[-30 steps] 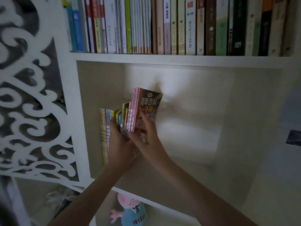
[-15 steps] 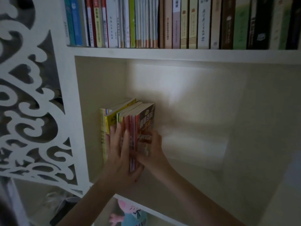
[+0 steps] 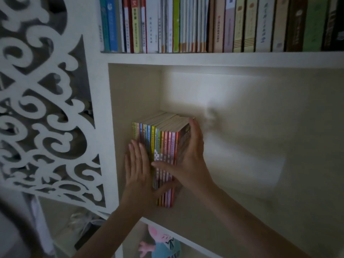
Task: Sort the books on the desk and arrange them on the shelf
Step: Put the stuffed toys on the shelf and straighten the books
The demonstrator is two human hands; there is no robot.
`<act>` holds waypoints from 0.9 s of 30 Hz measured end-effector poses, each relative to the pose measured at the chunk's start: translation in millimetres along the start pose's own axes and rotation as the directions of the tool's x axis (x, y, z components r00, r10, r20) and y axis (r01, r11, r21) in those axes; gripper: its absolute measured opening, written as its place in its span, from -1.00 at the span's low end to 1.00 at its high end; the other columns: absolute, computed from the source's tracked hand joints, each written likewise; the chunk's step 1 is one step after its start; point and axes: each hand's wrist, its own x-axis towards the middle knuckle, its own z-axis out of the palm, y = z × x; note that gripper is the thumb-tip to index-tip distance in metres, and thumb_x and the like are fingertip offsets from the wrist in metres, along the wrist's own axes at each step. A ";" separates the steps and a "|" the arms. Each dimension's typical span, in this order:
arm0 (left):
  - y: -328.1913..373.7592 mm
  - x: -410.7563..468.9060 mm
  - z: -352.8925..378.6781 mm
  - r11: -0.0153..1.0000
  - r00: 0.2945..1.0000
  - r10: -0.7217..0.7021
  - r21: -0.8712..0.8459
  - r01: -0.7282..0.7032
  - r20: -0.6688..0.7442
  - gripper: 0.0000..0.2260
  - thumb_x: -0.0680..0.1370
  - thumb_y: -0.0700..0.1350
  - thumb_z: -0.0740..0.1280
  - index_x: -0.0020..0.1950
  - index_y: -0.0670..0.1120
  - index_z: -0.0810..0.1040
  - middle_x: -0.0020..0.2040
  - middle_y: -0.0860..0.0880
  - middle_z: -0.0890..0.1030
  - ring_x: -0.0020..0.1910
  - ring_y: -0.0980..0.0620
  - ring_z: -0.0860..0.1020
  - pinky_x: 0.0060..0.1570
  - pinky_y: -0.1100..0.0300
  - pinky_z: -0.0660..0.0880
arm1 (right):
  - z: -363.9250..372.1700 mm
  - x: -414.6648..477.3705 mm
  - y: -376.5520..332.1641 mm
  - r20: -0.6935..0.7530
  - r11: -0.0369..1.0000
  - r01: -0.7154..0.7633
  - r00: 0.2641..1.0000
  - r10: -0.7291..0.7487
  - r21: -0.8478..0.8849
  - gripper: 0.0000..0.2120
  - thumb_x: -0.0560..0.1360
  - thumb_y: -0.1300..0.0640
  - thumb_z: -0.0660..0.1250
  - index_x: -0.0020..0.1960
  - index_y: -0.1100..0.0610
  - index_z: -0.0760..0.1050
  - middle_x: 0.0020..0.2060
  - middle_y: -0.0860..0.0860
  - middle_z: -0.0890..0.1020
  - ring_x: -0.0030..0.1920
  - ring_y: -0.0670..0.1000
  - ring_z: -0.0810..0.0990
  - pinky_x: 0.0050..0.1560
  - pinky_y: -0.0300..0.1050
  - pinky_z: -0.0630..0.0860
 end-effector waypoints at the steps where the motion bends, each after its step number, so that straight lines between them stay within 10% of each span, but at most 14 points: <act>1: 1.5 -1.5 5.8 1.000 1.000 0.018 -0.020 -0.018 -0.003 -0.05 0.48 0.46 -0.04 0.53 -0.22 -0.25 0.54 -0.20 -0.25 0.53 -0.14 -0.21 0.49 0.03 -0.24 | -0.7 8.9 -3.6 0.026 0.995 0.070 0.997 -0.068 -0.065 0.16 0.20 -0.33 0.49 0.53 -0.15 -0.17 0.56 -0.06 -0.11 0.56 -0.02 -0.12 0.51 0.11 0.05; 11: 27.8 -3.2 25.9 0.982 0.988 -0.154 -0.116 0.149 -0.033 -0.10 0.52 0.37 0.00 0.52 -0.27 -0.24 0.53 -0.25 -0.23 0.54 -0.20 -0.17 0.48 -0.13 -0.12 | 7.2 40.7 -0.7 0.007 0.951 0.231 0.972 -0.234 -0.207 -0.51 0.38 -0.10 0.47 0.19 0.14 0.48 0.11 0.00 0.54 0.23 0.06 0.44 0.19 0.05 0.45; 22: 46.4 -9.7 34.8 0.911 0.929 -0.367 -0.215 0.351 -0.041 -0.05 0.45 0.39 0.10 0.53 -0.25 -0.16 0.56 -0.19 -0.09 0.53 -0.14 -0.05 0.36 -0.31 0.12 | 3.8 52.6 -2.4 0.097 0.967 0.213 0.975 -0.201 -0.137 -0.43 0.36 -0.15 0.50 0.26 0.09 0.50 0.20 -0.02 0.55 0.30 0.01 0.40 0.28 0.03 0.41; 27: 50.9 -13.0 25.1 0.900 0.926 -0.376 -0.243 0.362 -0.013 0.11 0.30 0.57 0.06 0.54 -0.14 -0.26 0.55 -0.16 -0.23 0.54 -0.12 -0.21 0.40 -0.17 -0.12 | -9.4 33.9 -5.9 0.128 1.000 -0.004 0.992 0.001 0.020 0.07 0.24 -0.18 0.58 0.54 -0.12 0.00 0.55 -0.11 0.00 0.55 -0.06 -0.13 0.54 0.13 -0.02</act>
